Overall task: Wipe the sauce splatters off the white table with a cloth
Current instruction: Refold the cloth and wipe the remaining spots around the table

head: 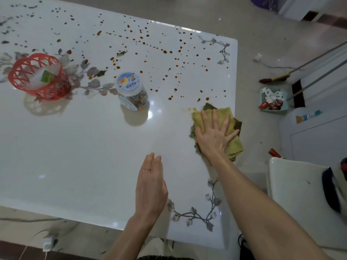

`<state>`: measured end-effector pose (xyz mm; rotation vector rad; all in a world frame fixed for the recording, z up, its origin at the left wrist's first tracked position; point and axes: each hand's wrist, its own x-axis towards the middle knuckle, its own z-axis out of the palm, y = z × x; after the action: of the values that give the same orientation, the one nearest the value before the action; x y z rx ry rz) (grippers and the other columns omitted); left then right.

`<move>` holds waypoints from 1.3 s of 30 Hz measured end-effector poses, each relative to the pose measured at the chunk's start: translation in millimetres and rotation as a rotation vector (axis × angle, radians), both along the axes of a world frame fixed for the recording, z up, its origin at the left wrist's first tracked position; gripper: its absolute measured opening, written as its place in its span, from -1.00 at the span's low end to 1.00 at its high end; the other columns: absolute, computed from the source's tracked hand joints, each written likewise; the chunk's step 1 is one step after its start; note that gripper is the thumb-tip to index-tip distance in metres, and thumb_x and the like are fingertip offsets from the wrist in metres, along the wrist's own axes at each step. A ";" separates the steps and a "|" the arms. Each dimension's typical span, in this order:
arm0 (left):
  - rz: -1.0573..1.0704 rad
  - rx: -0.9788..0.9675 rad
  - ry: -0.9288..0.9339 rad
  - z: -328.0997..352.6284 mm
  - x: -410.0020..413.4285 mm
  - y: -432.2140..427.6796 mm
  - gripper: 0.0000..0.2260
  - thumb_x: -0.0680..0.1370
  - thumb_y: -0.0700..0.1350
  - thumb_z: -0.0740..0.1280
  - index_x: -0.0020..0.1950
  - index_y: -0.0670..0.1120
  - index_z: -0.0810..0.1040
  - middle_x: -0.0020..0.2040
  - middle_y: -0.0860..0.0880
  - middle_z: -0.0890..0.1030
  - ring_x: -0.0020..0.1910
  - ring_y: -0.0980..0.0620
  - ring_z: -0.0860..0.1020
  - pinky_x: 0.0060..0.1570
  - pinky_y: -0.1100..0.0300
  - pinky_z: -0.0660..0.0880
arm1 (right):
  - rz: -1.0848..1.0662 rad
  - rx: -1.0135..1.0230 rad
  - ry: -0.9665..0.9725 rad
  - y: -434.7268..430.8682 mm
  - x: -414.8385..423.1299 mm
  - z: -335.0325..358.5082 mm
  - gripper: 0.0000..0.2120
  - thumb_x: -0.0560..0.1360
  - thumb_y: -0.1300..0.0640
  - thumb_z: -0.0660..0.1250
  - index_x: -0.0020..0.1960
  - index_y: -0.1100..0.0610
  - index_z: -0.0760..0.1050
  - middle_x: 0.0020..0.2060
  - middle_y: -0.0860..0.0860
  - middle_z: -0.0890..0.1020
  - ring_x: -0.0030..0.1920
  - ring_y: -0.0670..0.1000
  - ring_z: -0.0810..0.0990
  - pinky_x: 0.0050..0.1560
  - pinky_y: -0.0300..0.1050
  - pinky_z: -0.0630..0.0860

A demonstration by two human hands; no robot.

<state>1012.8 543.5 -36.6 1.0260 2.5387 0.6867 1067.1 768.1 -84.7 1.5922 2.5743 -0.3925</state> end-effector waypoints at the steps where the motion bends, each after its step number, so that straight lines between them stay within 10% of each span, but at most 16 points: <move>1: 0.005 -0.001 -0.006 -0.2 0.7 -3.4 -0.51 0.45 -0.42 0.18 0.39 -0.23 0.32 0.42 -0.23 0.30 0.42 -0.15 0.26 0.38 0.06 0.24 | -0.029 -0.009 0.002 -8.1 2.5 1.5 -0.44 0.64 -0.24 -0.03 0.58 -0.28 -0.14 0.61 -0.12 -0.17 0.56 0.22 -0.32 0.36 0.59 -0.25; 17: -0.014 0.038 -0.067 -4.2 24.9 -8.5 -0.58 0.48 -0.36 0.24 0.34 -0.18 0.36 0.39 -0.20 0.32 0.38 -0.14 0.29 0.32 -0.01 0.34 | -0.110 -0.023 -0.063 -80.3 60.4 3.2 -0.39 0.60 -0.32 -0.11 0.60 -0.24 -0.20 0.62 -0.03 -0.16 0.56 0.31 -0.13 0.36 0.42 0.21; 26: 0.040 0.079 -0.040 -1.2 60.2 21.3 -0.61 0.50 -0.33 0.24 0.32 -0.14 0.37 0.38 -0.17 0.34 0.36 -0.10 0.32 0.26 -0.01 0.41 | 0.005 0.010 -0.001 -174.4 131.0 0.5 -0.37 0.55 -0.27 0.04 0.59 -0.09 0.19 0.59 0.11 0.16 0.49 0.41 0.19 0.12 0.44 0.46; 39: 0.405 0.020 0.020 -1.5 134.1 12.3 -0.59 0.48 -0.38 0.21 0.31 -0.18 0.39 0.36 -0.18 0.31 0.27 -0.12 0.39 0.06 0.21 0.32 | 0.346 0.081 0.123 -121.6 141.5 -12.9 -0.38 0.59 -0.28 -0.01 0.58 -0.07 0.21 0.58 0.15 0.18 0.54 0.39 0.09 0.35 0.51 0.22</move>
<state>1147.0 555.8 -38.0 0.5249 2.7902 0.8071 1208.6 646.5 -97.7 1.1394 2.9187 -0.3664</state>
